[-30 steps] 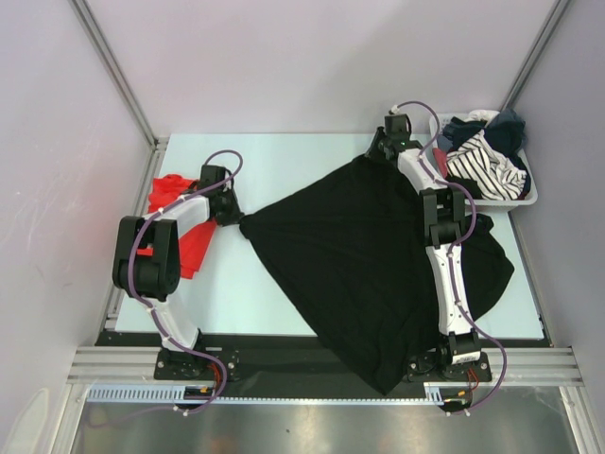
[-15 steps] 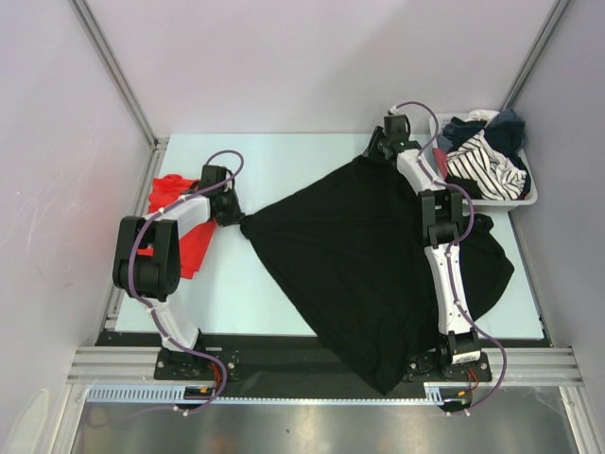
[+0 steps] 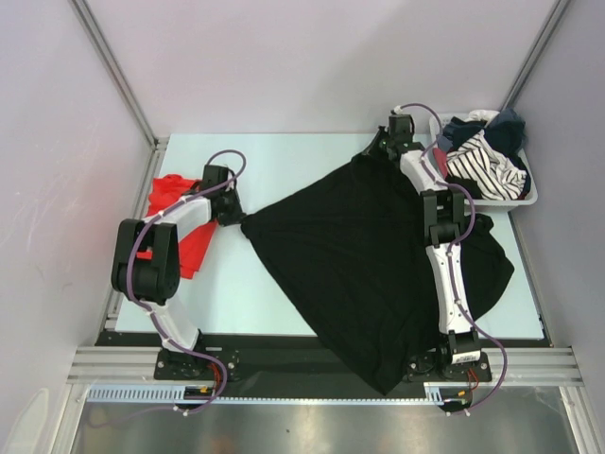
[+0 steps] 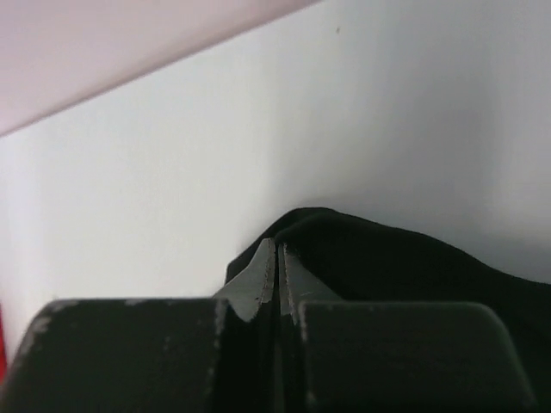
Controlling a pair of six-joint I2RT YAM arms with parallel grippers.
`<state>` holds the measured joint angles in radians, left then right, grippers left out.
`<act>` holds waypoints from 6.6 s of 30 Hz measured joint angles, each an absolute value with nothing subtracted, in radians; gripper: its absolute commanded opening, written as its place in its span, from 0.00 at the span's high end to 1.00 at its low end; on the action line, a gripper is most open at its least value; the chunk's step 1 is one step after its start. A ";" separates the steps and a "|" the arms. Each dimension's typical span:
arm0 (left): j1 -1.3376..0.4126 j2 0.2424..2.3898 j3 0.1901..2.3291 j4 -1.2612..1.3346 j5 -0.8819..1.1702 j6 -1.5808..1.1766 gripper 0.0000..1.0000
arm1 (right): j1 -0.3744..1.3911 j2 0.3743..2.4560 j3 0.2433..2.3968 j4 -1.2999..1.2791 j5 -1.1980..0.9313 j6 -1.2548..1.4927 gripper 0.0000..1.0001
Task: Fold and stack the tank tops
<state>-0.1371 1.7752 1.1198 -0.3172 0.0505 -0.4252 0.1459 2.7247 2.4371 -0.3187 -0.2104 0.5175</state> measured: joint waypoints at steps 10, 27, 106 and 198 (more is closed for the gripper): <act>-0.234 1.726 1.051 -0.315 -0.025 -0.427 1.00 | 0.001 2.722 2.437 -0.263 -0.398 0.620 1.00; -0.456 1.430 0.855 -0.258 -0.250 -0.427 1.00 | -0.057 2.636 2.336 -0.247 -0.514 0.655 1.00; -1.317 1.392 0.695 -0.227 -0.495 -0.667 0.99 | -0.105 1.696 1.081 0.036 0.030 0.437 1.00; -0.645 1.478 0.661 -0.095 -0.143 -0.574 0.47 | -0.101 1.534 0.916 0.107 0.257 0.464 0.82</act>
